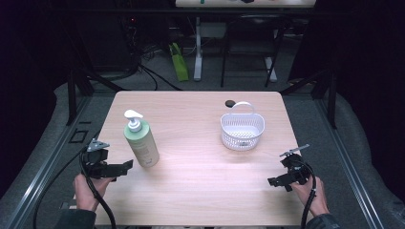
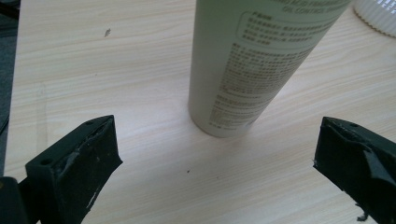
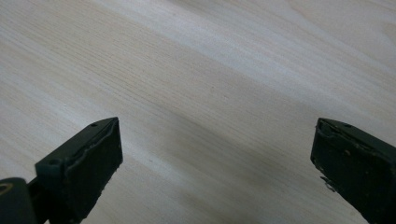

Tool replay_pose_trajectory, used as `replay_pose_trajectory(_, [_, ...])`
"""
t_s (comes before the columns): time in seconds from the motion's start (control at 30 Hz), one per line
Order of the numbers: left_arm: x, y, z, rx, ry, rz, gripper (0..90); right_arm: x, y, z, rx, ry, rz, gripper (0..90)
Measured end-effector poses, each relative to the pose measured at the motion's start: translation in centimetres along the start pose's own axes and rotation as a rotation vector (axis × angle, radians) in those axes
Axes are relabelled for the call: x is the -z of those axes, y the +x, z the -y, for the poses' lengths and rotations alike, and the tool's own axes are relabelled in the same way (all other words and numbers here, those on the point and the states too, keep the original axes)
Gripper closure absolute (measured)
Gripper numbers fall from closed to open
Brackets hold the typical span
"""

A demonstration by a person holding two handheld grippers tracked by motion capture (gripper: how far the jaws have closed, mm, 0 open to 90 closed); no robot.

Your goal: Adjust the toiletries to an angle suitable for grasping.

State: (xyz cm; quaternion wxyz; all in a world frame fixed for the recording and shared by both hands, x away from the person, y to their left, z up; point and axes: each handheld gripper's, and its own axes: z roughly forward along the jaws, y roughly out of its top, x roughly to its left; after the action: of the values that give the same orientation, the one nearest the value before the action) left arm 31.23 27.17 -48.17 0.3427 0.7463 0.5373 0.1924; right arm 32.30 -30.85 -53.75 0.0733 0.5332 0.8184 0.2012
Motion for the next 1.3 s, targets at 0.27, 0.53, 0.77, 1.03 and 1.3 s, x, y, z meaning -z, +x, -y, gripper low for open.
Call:
replay_pose_trajectory(0.27, [0.2, -0.9, -1.3, -0.015, -0.064, 0.0, 0.0, -0.1, -0.1, 0.0, 0.001, -0.003, -0.004, 1.9])
replay_pose_trajectory(0.53, [0.3, -1.7, -2.3, -0.014, -0.133, 0.008, 0.0, 0.0, 0.1, -0.2, -0.002, 0.0, -0.001, 2.1])
replay_pose_trajectory(0.77, [-0.5, -2.5, -3.4, -0.023, -0.168, 0.018, 0.0, -0.1, 0.2, -0.3, 0.003, 0.009, 0.002, 2.2])
replay_pose_trajectory(1.03, [-1.2, -3.1, -4.5, -0.029, -0.229, -0.022, 0.0, 0.0, 0.2, -0.3, 0.005, 0.004, 0.007, 2.1])
replay_pose_trajectory(1.3, [-2.3, -3.0, -5.2, -0.019, -0.23, -0.03, 0.0, 0.0, 0.1, -0.2, 0.009, 0.004, 0.003, 2.1])
